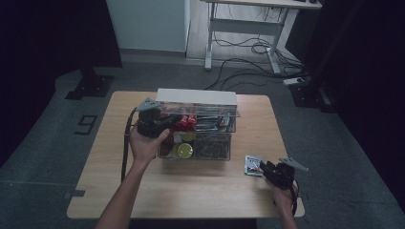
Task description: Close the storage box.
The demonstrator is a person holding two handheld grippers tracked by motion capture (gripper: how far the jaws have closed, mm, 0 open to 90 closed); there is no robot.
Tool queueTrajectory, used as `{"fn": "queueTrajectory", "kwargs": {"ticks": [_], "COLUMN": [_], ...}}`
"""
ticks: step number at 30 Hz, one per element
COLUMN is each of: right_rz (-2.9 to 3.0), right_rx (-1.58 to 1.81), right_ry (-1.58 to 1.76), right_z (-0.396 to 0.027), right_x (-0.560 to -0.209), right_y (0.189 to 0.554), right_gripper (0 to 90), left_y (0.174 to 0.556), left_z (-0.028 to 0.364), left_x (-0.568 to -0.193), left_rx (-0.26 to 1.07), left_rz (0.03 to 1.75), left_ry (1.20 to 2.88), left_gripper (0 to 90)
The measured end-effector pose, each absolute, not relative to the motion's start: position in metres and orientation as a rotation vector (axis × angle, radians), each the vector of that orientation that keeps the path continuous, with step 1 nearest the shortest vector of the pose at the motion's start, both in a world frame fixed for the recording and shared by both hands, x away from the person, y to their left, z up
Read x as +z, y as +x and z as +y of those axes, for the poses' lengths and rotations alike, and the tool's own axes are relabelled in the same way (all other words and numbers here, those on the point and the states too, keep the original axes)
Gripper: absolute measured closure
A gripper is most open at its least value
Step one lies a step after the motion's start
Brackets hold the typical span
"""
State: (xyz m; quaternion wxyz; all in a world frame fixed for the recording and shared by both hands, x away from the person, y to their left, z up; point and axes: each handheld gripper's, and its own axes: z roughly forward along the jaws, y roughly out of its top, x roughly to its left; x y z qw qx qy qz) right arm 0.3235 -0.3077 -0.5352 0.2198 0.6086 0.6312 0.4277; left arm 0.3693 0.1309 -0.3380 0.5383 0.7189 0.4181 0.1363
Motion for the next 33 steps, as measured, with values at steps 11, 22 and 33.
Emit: {"fn": "queueTrajectory", "kwargs": {"ticks": [11, 22, 33], "right_rz": [1.755, 1.746, 1.747], "right_rx": [1.180, 1.186, 1.183], "right_ry": [1.684, 1.686, 1.690], "right_z": [-0.307, -0.307, -0.307], "right_x": [-0.536, -0.537, -0.539], "right_y": [0.323, 0.323, 0.323], "right_gripper": [61.6, 61.9, 61.9], "left_y": [0.361, 0.353, 0.347], "left_z": [0.135, 0.136, 0.134], "left_x": [-0.339, -0.346, -0.357], "left_rx": [0.319, 0.303, 0.282], "left_rz": [0.986, 0.976, 0.970], "left_ry": [1.712, 1.727, 1.754], "left_gripper": [90.0, 90.0, 89.8]}}
